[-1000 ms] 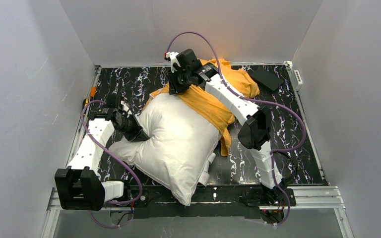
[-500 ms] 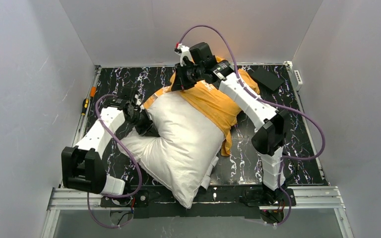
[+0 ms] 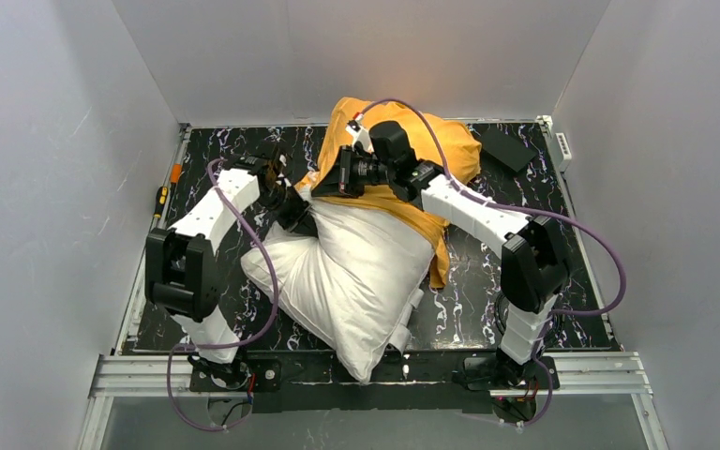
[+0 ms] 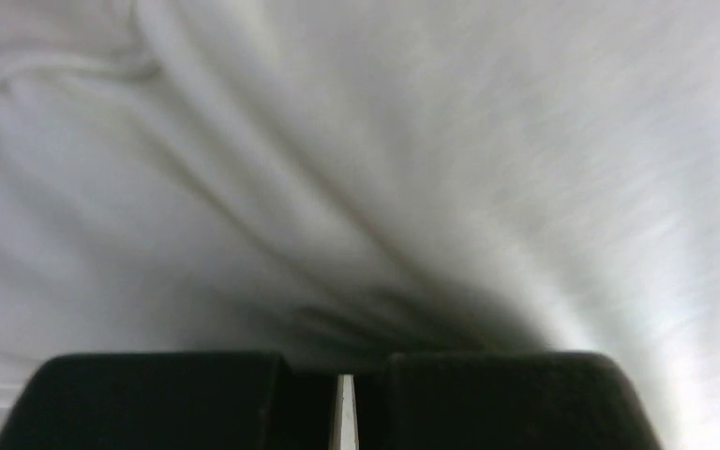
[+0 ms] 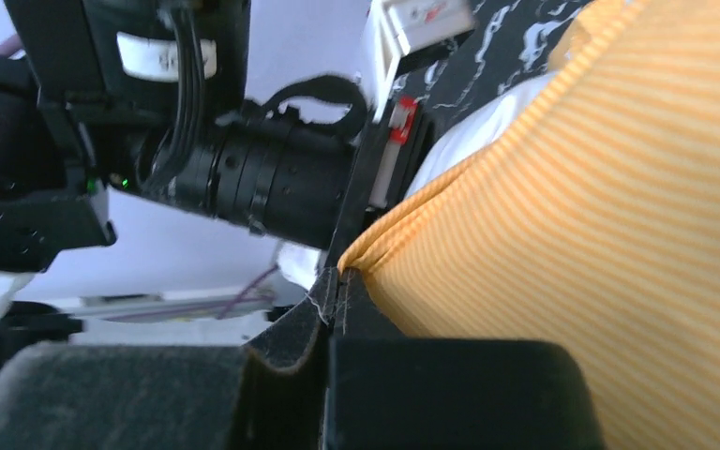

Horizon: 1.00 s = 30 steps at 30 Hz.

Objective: Put the pillow into the pillowcase
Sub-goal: Stuff the pillow into the pillowcase.

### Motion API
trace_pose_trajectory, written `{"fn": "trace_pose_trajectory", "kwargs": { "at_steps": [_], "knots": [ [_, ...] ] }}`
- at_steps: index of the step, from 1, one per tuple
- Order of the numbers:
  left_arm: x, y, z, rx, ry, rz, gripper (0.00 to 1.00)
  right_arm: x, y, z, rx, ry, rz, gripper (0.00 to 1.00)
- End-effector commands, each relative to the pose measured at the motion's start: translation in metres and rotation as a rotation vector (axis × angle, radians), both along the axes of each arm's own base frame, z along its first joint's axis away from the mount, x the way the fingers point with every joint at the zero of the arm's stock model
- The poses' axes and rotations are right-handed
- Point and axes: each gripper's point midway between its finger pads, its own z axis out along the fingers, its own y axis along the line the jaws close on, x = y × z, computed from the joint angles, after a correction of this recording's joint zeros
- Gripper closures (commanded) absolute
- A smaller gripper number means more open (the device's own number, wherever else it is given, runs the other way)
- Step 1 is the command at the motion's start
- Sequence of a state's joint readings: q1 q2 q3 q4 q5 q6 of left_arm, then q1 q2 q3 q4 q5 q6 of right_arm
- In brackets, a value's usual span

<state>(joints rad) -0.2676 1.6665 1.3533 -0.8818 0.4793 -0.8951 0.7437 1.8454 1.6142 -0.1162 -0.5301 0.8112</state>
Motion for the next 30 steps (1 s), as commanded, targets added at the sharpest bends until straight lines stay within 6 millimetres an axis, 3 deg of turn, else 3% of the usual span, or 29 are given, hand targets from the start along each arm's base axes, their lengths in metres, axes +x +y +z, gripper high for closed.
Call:
{"fn": "trace_pose_trajectory", "kwargs": {
  "at_steps": [1,5,8,10,11,12,14,16,19,22,25,30],
  "knots": [
    [0.102,-0.029,0.044,-0.132,-0.316,0.050,1.00,-0.147,0.009,0.121,0.378,0.201,0.430,0.99],
    [0.129,-0.015,0.055,-0.165,-0.347,0.083,1.00,-0.159,0.012,0.119,0.336,0.249,0.423,0.99],
    [0.125,-0.003,0.072,-0.169,-0.373,0.035,1.00,-0.135,0.006,0.068,0.108,0.174,0.237,0.99],
    [0.107,0.008,0.081,-0.110,-0.395,-0.010,1.00,-0.116,-0.006,0.035,-0.055,0.121,0.115,0.99],
    [0.095,0.013,0.084,-0.089,-0.392,-0.025,0.97,-0.107,-0.010,0.027,-0.103,0.086,0.068,0.91],
    [0.081,0.017,0.090,-0.075,-0.404,-0.043,0.81,-0.096,-0.016,0.022,-0.149,0.041,0.013,0.81],
    [0.054,0.031,0.097,-0.015,-0.443,-0.064,0.56,-0.076,-0.024,0.026,-0.179,-0.039,-0.087,0.77],
    [0.021,0.055,0.101,0.082,-0.480,-0.066,0.27,-0.060,-0.034,0.032,-0.214,-0.095,-0.176,0.59],
    [-0.010,0.078,0.111,0.144,-0.531,-0.043,0.08,-0.048,-0.054,0.049,-0.291,-0.172,-0.247,0.32],
    [-0.041,0.083,0.123,0.145,-0.538,-0.087,0.02,-0.042,-0.088,0.050,-0.417,-0.213,-0.324,0.13],
    [-0.077,0.071,0.130,0.050,-0.484,-0.109,0.02,-0.041,-0.138,0.046,-0.545,-0.200,-0.413,0.10],
    [-0.128,0.054,0.125,-0.095,-0.385,-0.075,0.02,-0.044,-0.233,0.010,-0.652,-0.037,-0.516,0.13]
  ]
}}
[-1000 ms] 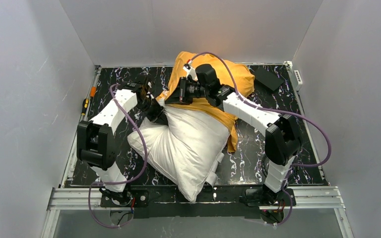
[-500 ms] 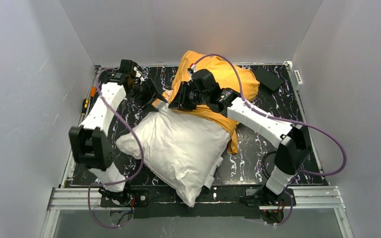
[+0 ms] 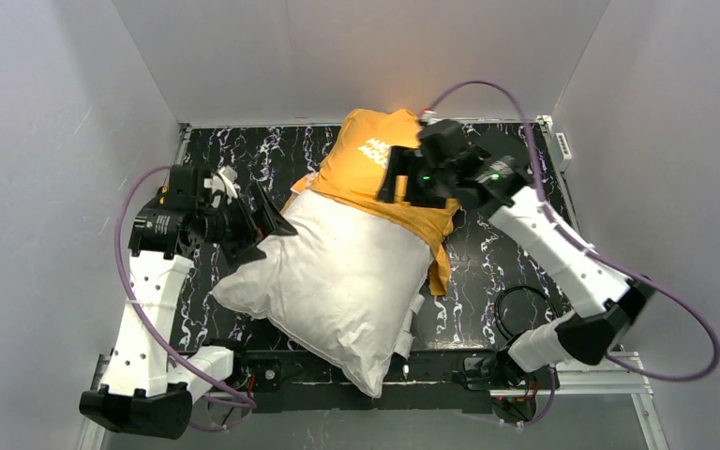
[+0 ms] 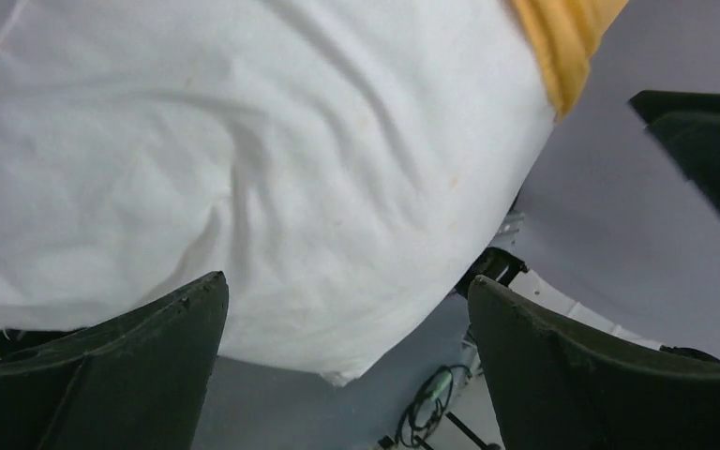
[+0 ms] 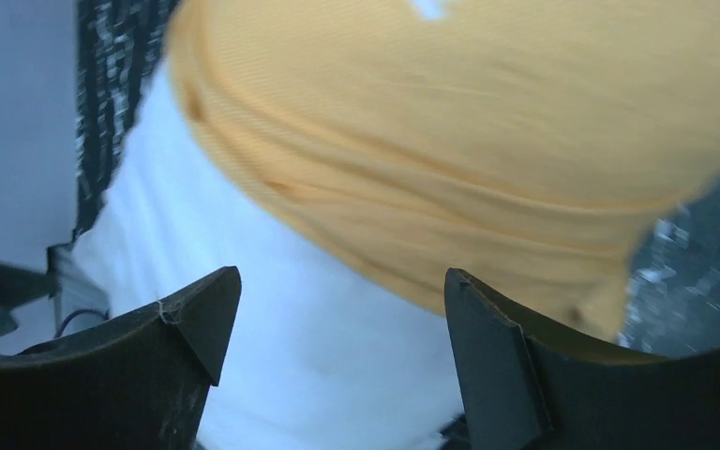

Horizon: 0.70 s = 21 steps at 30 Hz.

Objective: Put the pillow into the pillowcase
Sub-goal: Stuff the pillow into the pillowcase.

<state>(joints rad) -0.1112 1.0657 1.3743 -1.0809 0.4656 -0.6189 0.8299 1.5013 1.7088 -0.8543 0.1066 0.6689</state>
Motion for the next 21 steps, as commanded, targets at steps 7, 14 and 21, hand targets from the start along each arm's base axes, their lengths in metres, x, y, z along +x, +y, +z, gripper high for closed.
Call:
{"fn": "trace_pose_trajectory", "kwargs": {
  "at_steps": [7,14,21],
  "knots": [
    [-0.098,-0.032,-0.039,-0.177,0.381,-0.073,0.02,-0.032,-0.134,-0.111,-0.161,0.354,-0.107,0.21],
    [-0.091,-0.069,-0.070,-0.237,0.465,-0.099,0.13,-0.022,-0.142,-0.135,-0.215,0.334,-0.108,0.37],
    [-0.050,-0.083,-0.093,-0.232,0.424,-0.037,0.62,0.004,-0.143,-0.148,-0.297,0.232,-0.035,0.60]
  ]
}}
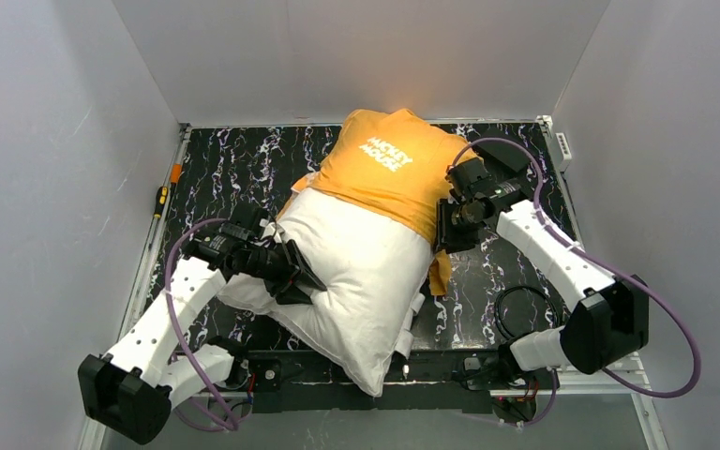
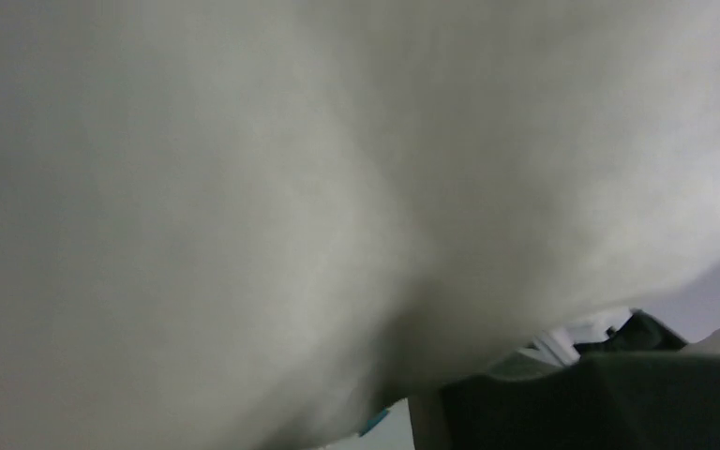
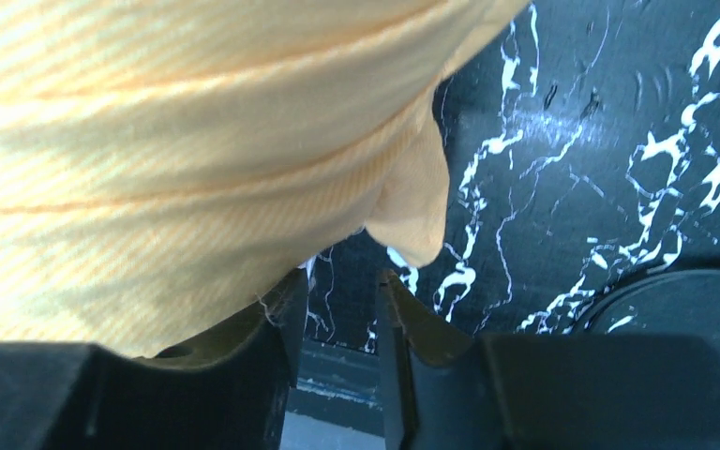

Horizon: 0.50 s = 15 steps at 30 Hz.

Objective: Put the pillow into the pillowcase
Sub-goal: Stuff the pillow into the pillowcase.

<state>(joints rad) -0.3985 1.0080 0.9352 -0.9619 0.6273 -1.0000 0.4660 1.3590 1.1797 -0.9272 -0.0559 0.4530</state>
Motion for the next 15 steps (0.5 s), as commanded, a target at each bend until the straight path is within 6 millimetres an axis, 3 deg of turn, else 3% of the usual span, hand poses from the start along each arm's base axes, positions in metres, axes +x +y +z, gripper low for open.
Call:
{"fn": "trace_pose_trajectory", "kwargs": {
  "at_steps": [1,6,9,14,15],
  "knots": [
    [0.042,-0.017,-0.002,-0.051,-0.089,0.075,0.66,0.031,0.002,0.002,-0.032,-0.121,0.080,0.63],
    [0.069,-0.021,-0.003,-0.029,-0.130,0.105,0.86,0.034,0.000,0.001,-0.062,-0.120,0.114,0.97],
    [0.082,-0.023,-0.005,-0.031,-0.126,0.132,1.00,0.031,0.000,0.007,-0.057,-0.127,0.137,0.99],
    [0.104,-0.021,-0.005,-0.034,-0.134,0.164,1.00,0.022,-0.006,0.025,-0.057,-0.158,0.143,0.99],
    [0.108,-0.018,-0.004,-0.029,-0.139,0.171,1.00,0.023,-0.008,0.027,-0.063,-0.175,0.136,0.92]
  ]
}}
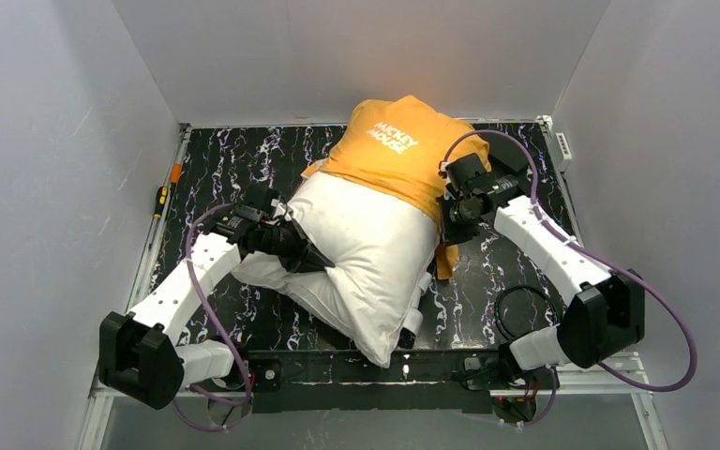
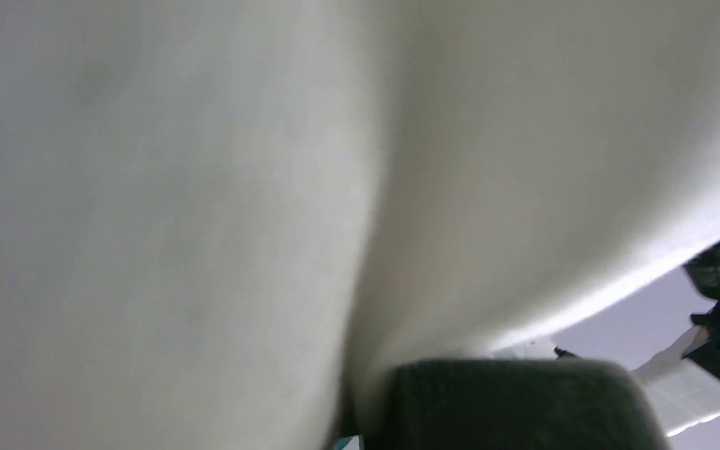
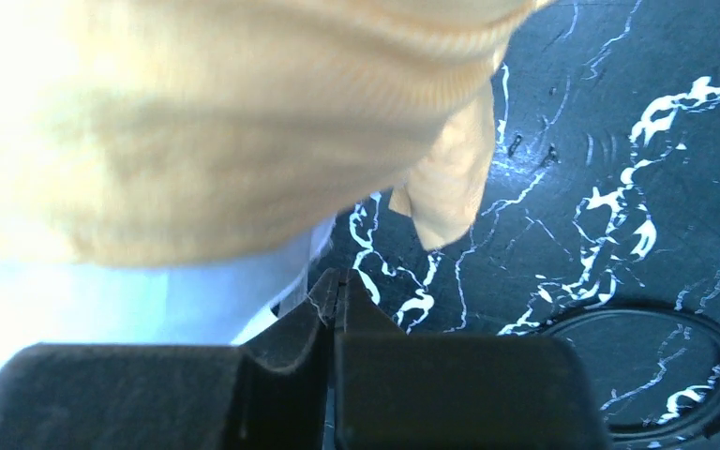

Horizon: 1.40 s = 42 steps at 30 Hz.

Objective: Put the pillow into the pillowcase
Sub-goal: Stuff the pillow into the pillowcase.

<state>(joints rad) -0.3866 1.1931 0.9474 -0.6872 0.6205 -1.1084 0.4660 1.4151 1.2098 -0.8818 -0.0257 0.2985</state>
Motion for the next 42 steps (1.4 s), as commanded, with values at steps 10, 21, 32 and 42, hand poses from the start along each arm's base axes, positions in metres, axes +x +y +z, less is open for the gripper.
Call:
{"fn": "trace_pose_trajectory", "kwargs": {
  "at_steps": [10,21,32,42],
  "knots": [
    [0.058,0.042,0.021,0.049,-0.138,0.121,1.00,0.059,-0.002,0.025,-0.047,-0.256,-0.016,0.12],
    [0.058,0.050,0.023,0.052,-0.132,0.162,1.00,0.097,0.024,0.012,-0.076,-0.187,0.099,0.94],
    [0.088,0.048,-0.004,0.037,-0.095,0.340,1.00,-0.069,0.147,0.128,0.500,0.064,0.686,0.99],
    [0.086,0.069,0.029,0.269,-0.271,0.225,0.33,-0.061,0.171,0.120,0.523,0.069,0.518,0.99]
  ]
}}
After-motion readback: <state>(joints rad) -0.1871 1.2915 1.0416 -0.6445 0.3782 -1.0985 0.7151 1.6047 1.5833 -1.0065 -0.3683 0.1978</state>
